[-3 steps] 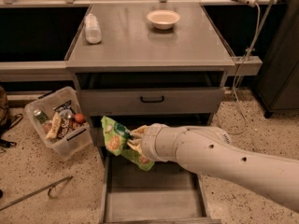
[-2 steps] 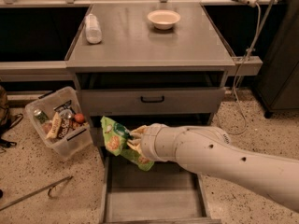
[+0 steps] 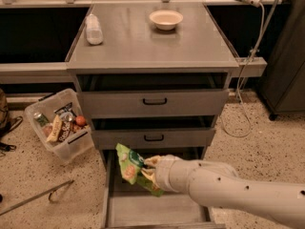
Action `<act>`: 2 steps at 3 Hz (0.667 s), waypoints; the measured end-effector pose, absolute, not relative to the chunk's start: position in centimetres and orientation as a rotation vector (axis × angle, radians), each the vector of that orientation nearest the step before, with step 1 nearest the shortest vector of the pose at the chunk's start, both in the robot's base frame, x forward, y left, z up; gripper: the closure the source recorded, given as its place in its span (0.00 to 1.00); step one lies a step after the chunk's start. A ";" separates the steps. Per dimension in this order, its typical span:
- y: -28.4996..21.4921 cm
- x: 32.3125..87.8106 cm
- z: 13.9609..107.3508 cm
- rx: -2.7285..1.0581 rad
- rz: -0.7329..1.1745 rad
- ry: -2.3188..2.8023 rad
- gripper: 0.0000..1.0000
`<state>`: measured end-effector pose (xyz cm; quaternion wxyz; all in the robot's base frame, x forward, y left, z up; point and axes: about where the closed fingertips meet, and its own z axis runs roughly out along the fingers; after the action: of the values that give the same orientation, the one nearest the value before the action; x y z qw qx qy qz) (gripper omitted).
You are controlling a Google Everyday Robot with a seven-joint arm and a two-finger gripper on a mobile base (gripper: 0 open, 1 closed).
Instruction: Place green rice chip bag into bottom drawer
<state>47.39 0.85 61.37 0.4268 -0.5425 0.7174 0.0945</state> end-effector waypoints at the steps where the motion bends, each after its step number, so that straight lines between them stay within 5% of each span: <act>1: -1.7 45.9 52.2 -1.295 0.280 1.855 1.00; 2: -3.2 46.9 46.4 -1.190 0.303 1.879 1.00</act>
Offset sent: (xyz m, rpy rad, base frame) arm -0.0070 -0.0512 -0.2753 0.2255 0.1706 -0.2029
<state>46.89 -3.17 46.35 0.4336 -0.4776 0.7544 0.1217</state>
